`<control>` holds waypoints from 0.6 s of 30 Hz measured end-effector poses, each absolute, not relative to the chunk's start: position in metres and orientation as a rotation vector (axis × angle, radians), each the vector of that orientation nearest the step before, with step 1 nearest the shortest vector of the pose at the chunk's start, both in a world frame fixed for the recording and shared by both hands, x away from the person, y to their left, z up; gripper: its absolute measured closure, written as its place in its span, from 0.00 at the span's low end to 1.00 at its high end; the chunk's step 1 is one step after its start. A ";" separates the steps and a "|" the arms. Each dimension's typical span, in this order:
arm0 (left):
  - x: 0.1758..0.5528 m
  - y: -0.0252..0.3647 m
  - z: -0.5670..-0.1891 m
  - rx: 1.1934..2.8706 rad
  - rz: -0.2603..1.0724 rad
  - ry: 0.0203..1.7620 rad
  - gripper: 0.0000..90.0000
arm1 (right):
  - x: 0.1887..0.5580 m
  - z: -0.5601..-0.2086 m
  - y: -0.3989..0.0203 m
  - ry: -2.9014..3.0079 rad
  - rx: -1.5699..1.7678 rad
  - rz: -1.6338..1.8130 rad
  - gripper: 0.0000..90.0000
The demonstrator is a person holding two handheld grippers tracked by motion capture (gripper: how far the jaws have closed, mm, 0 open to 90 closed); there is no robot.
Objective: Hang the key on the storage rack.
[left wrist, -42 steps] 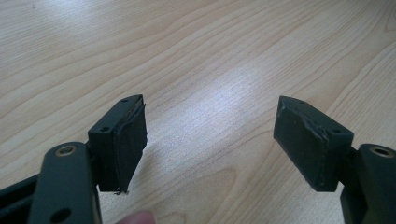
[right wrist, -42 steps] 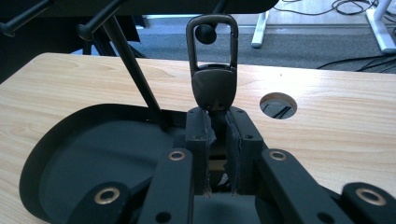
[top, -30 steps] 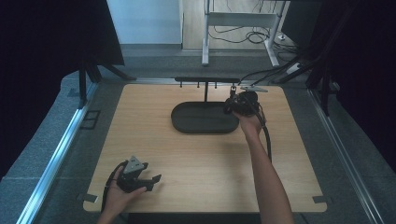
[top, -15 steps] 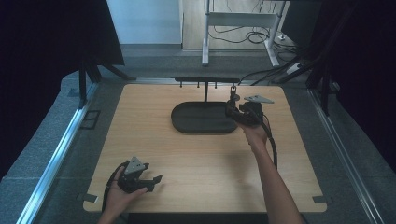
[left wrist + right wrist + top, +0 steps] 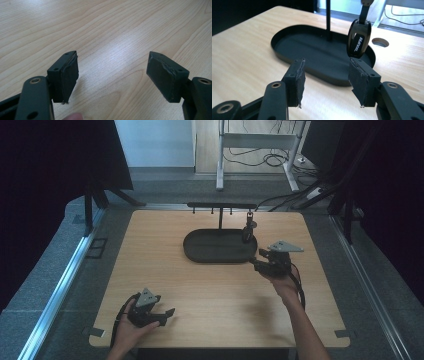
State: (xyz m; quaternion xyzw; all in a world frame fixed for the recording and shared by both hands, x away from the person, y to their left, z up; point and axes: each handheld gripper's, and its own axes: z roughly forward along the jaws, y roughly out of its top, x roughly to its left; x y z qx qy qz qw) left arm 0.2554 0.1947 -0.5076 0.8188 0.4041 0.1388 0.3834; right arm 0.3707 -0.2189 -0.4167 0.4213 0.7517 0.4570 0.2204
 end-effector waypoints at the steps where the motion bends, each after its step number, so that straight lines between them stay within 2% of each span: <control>1: 0.255 0.194 -0.508 2.088 0.353 1.028 0.29 | 0.368 -0.417 -0.220 2.085 1.154 1.264 0.52; 18: 0.255 0.192 -0.509 2.090 0.350 1.032 0.29 | 0.309 -0.451 -0.239 2.134 1.130 1.354 0.52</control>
